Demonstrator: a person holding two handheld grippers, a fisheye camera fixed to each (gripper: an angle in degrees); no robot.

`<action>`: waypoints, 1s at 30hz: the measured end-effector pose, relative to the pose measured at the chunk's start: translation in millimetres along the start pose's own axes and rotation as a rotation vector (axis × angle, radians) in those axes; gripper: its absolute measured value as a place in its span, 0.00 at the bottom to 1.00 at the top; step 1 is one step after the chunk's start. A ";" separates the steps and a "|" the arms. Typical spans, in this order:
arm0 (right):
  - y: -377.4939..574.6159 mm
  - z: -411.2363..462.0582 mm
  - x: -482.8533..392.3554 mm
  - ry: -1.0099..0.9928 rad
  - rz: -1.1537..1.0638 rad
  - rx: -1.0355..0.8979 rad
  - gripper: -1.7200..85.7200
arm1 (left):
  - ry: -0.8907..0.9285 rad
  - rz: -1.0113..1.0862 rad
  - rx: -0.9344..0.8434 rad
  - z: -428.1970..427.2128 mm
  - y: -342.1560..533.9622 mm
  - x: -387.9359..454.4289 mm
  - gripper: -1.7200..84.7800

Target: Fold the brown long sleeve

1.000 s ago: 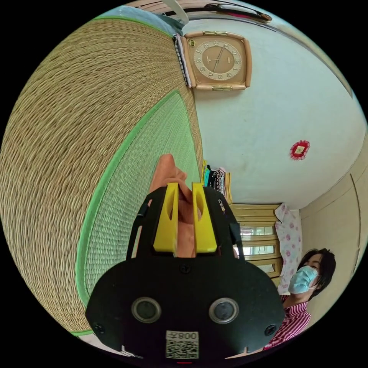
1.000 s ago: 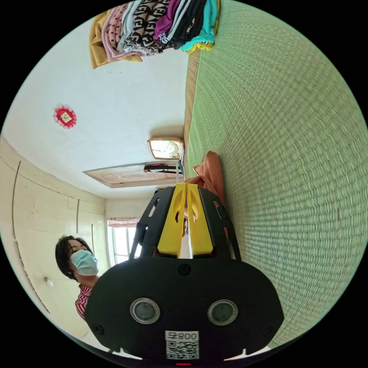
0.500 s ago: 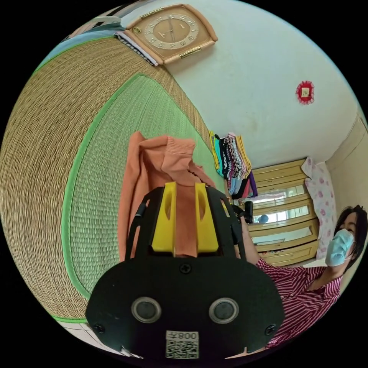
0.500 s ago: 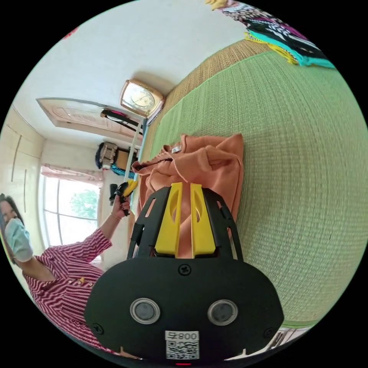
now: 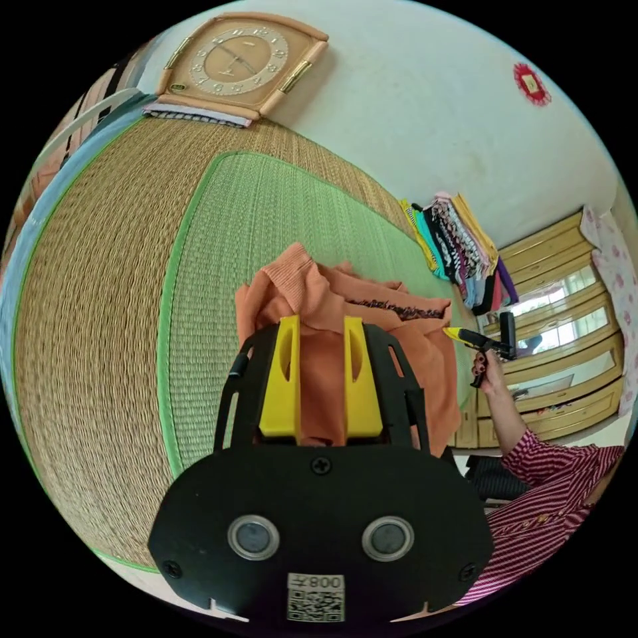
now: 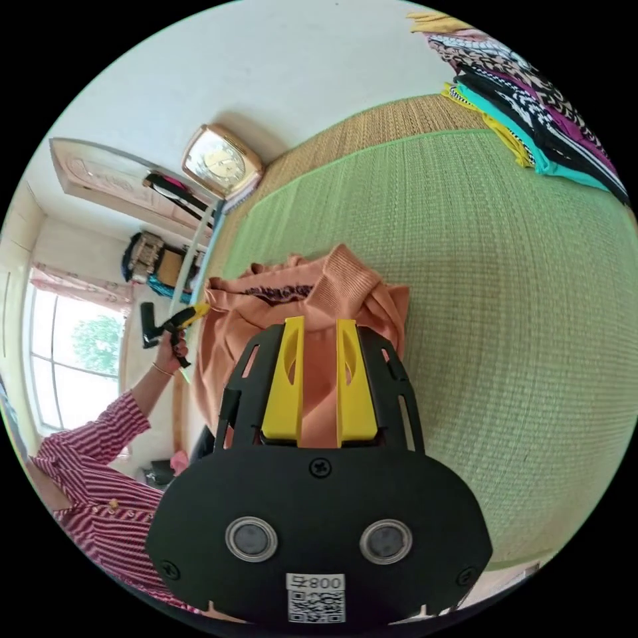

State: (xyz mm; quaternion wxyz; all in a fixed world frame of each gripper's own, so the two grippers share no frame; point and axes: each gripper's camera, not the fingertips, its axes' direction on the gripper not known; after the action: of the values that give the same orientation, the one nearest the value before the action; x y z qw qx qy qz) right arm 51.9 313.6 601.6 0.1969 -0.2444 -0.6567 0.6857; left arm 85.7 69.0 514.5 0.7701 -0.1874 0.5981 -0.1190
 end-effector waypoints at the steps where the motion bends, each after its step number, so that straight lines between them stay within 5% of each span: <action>1: 0.0 18.0 0.5 0.042 -0.006 -0.037 0.12 | -0.064 0.031 -0.043 15.3 -1.0 6.7 0.13; 10: 5.5 114.5 -17.4 0.377 -0.122 -0.146 0.08 | -0.456 0.272 -0.176 98.7 10.4 61.5 0.11; 30: 56.9 105.3 16.6 0.262 -0.115 0.006 0.03 | -0.201 0.198 0.118 26.7 82.2 52.8 0.05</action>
State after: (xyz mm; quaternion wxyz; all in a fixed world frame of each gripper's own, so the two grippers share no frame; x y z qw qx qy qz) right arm -21.0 235.3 545.5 0.3207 -0.2933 -0.6362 0.6375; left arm 121.7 125.5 438.5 0.8436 -0.0932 0.5256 -0.0581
